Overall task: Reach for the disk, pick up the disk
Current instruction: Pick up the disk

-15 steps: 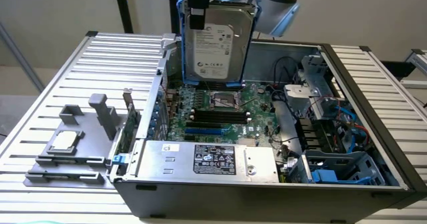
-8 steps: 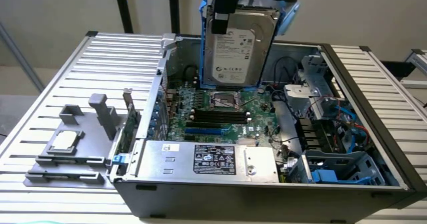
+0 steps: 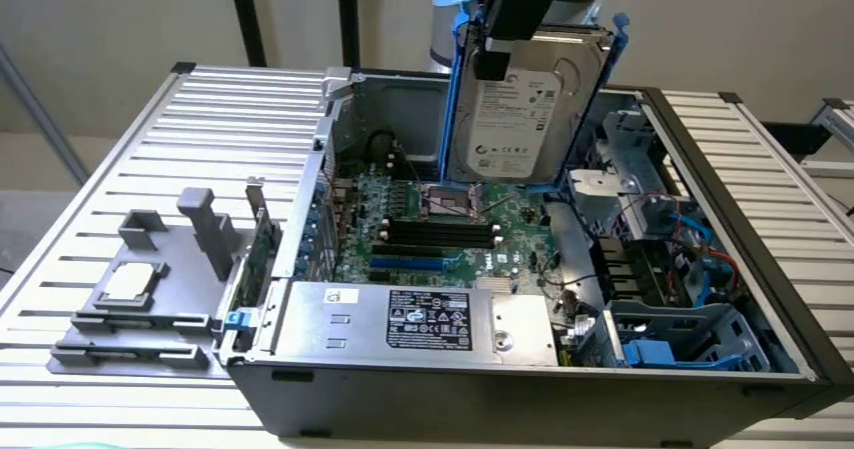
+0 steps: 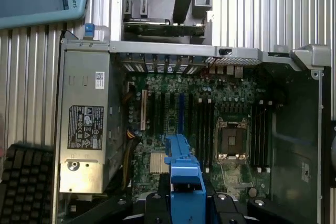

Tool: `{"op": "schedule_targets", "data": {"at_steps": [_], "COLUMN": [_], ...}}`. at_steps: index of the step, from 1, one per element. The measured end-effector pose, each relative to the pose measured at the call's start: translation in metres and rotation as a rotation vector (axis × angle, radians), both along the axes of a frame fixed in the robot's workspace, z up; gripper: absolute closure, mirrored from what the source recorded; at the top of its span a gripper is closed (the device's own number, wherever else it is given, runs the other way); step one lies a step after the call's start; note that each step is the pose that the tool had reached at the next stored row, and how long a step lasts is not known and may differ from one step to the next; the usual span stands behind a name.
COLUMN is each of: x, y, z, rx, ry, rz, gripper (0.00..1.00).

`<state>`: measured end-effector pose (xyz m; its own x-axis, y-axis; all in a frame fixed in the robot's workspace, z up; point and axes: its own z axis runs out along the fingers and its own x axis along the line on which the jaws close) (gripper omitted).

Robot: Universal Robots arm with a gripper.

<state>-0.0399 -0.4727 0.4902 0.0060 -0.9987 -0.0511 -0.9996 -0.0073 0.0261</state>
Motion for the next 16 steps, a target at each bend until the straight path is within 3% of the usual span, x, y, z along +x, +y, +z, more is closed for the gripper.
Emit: {"op": "schedule_targets", "data": {"at_steps": [9, 16], "x": [0.035, 0.054], "y": [-0.0190, -0.0369], "z": [0.0000, 0.0000], "rx": [0.0000, 0.0001], "ry": [0.0062, 0.0115], "rz": [0.000, 0.000], "gripper": [0.67, 0.67]}}
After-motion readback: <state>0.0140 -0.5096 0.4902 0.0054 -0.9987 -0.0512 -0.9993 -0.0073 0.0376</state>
